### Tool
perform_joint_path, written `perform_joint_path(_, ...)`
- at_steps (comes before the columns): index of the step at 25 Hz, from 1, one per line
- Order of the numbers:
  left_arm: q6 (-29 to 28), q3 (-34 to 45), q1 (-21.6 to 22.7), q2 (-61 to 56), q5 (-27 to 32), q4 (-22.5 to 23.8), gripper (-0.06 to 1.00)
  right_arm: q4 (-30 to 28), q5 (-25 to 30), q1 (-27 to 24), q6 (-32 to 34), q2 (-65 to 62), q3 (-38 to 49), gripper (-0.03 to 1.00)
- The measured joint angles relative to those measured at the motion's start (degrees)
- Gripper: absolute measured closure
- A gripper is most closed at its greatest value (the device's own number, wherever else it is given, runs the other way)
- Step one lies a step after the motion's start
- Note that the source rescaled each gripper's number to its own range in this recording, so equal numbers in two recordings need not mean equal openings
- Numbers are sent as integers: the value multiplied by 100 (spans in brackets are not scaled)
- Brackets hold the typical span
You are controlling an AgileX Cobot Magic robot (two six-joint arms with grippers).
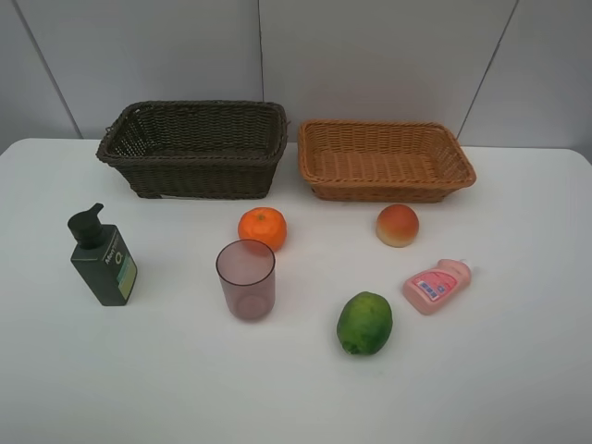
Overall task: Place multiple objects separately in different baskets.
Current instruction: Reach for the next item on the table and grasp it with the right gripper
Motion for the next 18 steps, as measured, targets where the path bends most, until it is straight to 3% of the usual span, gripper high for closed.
perform_joint_path(18, 0, 0, 0, 0, 0, 0, -2, 0, 0, 0, 0, 0, 0, 26)
